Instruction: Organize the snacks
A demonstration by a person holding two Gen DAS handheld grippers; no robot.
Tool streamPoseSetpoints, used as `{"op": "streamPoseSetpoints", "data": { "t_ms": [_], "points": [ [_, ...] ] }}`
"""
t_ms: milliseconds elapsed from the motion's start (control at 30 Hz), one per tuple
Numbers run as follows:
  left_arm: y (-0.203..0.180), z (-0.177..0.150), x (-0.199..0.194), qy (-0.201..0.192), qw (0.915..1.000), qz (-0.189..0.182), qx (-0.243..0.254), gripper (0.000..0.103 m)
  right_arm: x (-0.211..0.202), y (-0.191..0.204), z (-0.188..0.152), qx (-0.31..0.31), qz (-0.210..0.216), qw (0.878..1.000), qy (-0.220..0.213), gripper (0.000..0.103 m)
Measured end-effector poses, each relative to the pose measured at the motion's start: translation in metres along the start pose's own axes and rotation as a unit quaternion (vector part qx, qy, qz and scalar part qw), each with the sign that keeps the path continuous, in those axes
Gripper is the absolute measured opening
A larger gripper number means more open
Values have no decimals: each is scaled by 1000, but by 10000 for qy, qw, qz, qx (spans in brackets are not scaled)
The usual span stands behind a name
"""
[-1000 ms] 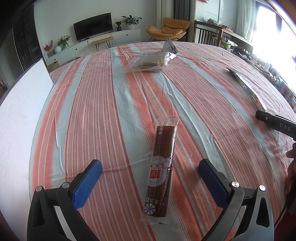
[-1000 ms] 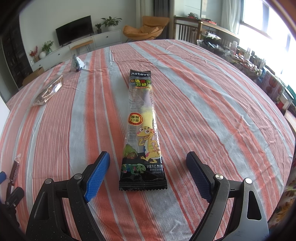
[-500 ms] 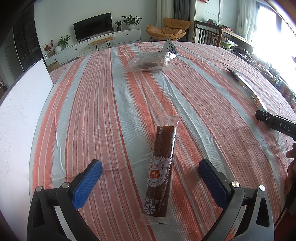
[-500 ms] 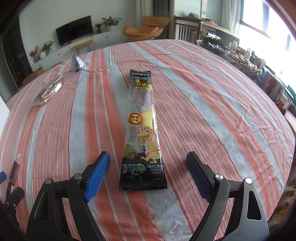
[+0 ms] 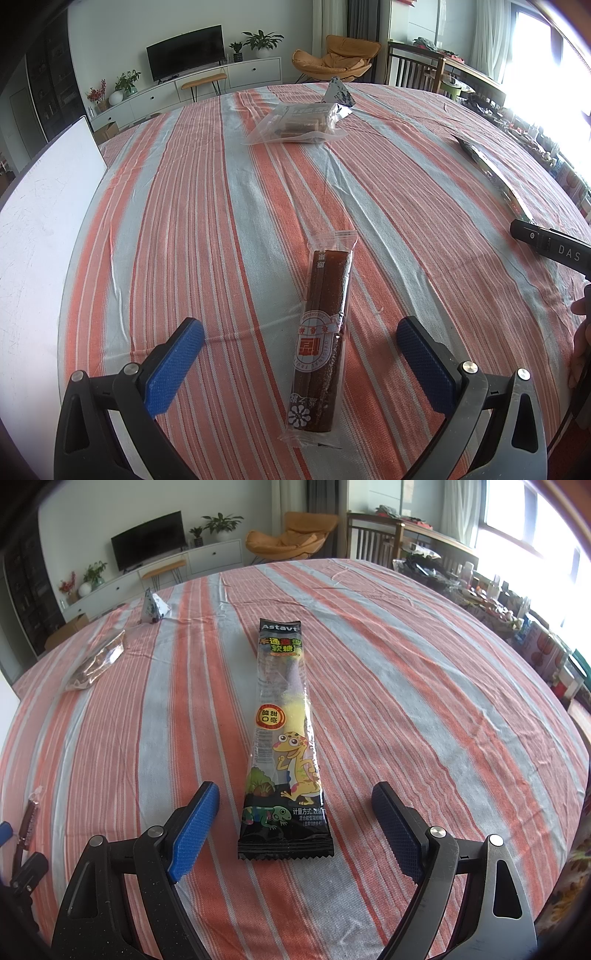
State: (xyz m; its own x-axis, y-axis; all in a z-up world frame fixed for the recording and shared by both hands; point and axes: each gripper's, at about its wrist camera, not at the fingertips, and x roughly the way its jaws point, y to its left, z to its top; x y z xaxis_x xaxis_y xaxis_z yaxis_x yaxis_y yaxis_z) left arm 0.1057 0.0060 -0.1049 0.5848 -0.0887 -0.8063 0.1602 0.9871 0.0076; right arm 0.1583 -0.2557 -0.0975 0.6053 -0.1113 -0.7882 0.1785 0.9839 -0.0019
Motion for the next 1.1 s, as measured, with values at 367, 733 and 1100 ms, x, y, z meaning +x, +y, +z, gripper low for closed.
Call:
{"op": "streamPoseSetpoints", "data": {
  "t_ms": [367,733,1100],
  "points": [
    [2,4,1,203,9996,-127,114,103,0,0,0,3,5,10000,-1,87],
    [-11,18,-8,863,9909,-571,860,56,-4,-14,2,299,501,9983,-26,87],
    [6,1,-29,383,9947,-936,202,16,43,-60,85,1518,1433,9633,1687,83]
  ]
}}
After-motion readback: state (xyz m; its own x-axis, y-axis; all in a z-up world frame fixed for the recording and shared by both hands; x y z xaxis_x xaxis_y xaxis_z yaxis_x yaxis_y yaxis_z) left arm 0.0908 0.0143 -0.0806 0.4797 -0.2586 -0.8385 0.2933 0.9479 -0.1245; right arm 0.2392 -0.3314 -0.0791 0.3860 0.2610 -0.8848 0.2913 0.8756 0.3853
